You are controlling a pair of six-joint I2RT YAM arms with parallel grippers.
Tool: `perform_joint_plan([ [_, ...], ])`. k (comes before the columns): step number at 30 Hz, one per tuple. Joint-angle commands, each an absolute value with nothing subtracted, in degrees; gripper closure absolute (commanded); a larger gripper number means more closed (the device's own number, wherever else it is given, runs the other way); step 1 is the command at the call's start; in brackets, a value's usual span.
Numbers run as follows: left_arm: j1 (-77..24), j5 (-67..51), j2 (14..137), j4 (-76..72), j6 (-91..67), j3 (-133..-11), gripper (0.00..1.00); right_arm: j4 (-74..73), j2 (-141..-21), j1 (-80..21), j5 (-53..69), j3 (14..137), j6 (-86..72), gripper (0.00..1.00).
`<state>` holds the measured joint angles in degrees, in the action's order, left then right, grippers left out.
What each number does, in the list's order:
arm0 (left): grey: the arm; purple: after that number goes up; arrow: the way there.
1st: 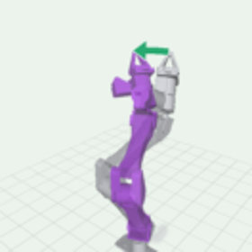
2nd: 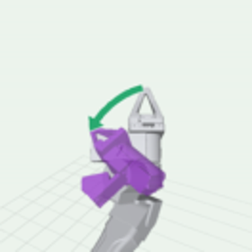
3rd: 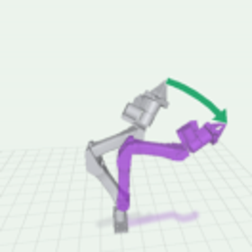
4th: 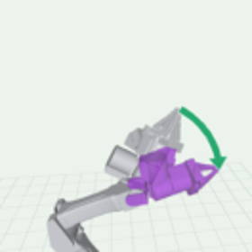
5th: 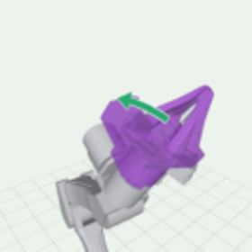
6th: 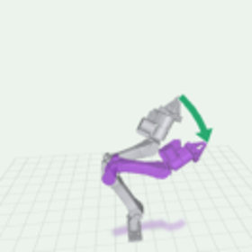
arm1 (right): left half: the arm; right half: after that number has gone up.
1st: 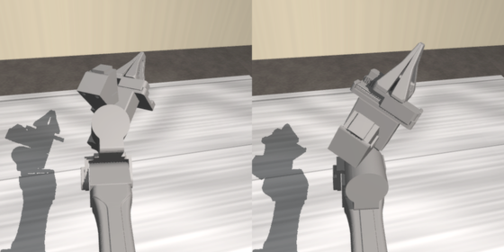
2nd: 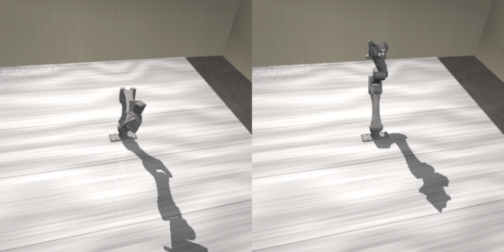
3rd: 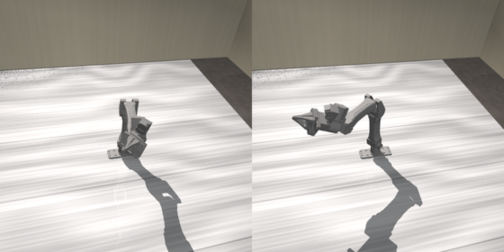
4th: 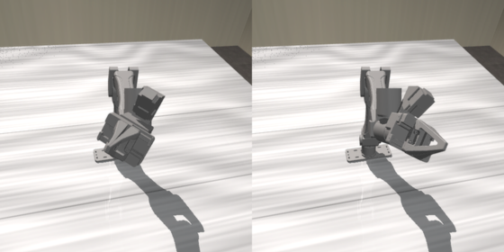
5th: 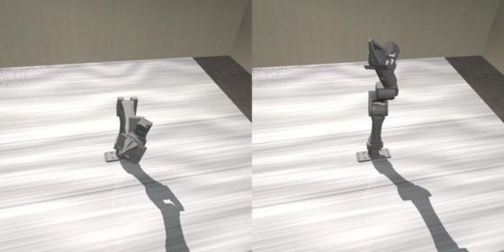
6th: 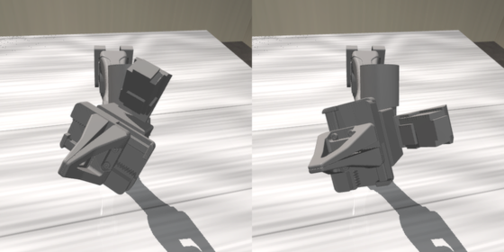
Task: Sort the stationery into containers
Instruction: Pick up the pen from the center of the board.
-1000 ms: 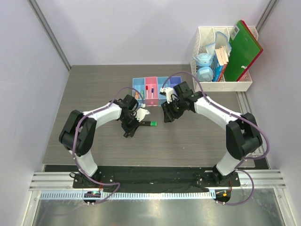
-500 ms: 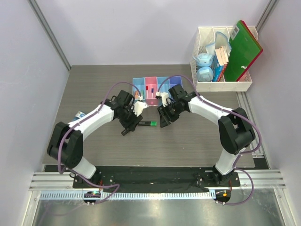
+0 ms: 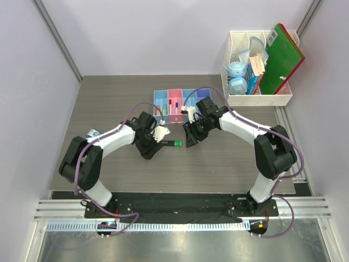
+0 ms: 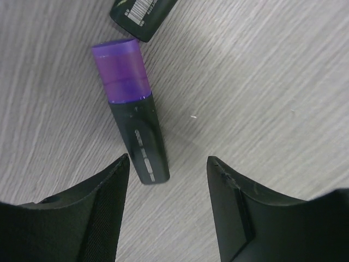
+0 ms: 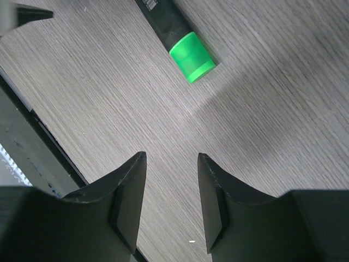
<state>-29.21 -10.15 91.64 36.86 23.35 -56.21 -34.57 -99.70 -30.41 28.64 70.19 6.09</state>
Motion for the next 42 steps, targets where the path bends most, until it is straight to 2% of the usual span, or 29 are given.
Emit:
perform_joint_plan([
  [1, -28.9, -8.5, 94.0, 32.3, 25.0, -56.2, 0.41, -34.4, -95.5, -30.6, 28.9, 71.3, 5.9, 0.52],
  [7, -28.9, -9.3, 96.9, 31.0, 25.4, -57.0, 0.41, -34.2, -95.3, -30.6, 29.0, 70.1, 5.9, 0.52],
  [9, -28.9, -9.8, 98.0, 30.9, 25.4, -57.4, 0.44, -33.9, -95.8, -30.6, 29.2, 70.0, 5.7, 0.50],
  [10, -28.9, -9.8, 98.3, 30.8, 25.4, -57.5, 0.49, -33.9, -96.4, -30.6, 29.3, 70.0, 5.6, 0.50],
  [11, -28.9, -10.2, 99.0, 30.8, 25.2, -57.7, 0.58, -33.9, -96.7, -30.6, 29.1, 70.2, 5.6, 0.50],
  [13, -28.9, -10.5, 99.6, 31.0, 25.0, -57.7, 0.69, -33.9, -97.0, -30.6, 28.7, 70.3, 5.5, 0.50],
  [14, -28.9, -10.6, 99.9, 31.1, 25.0, -57.7, 0.82, -33.9, -97.1, -30.6, 28.7, 70.4, 5.5, 0.50],
  [17, -28.8, -10.7, 100.3, 31.6, 25.0, -57.4, 1.00, -33.9, -96.7, -30.6, 28.6, 70.7, 5.5, 0.50],
  [23, -26.9, -11.7, 98.5, 31.9, 24.0, -56.6, 1.00, -33.9, -96.4, -30.5, 28.4, 70.9, 5.3, 0.50],
  [29, -17.3, -15.7, 90.6, 31.3, 20.8, -57.8, 1.00, -33.9, -98.4, -30.6, 30.4, 70.8, 4.4, 0.50],
  [42, -15.8, -19.5, 81.5, 27.8, 18.2, -66.2, 1.00, -40.5, -114.2, -35.0, 39.8, 80.0, 4.2, 0.51],
])
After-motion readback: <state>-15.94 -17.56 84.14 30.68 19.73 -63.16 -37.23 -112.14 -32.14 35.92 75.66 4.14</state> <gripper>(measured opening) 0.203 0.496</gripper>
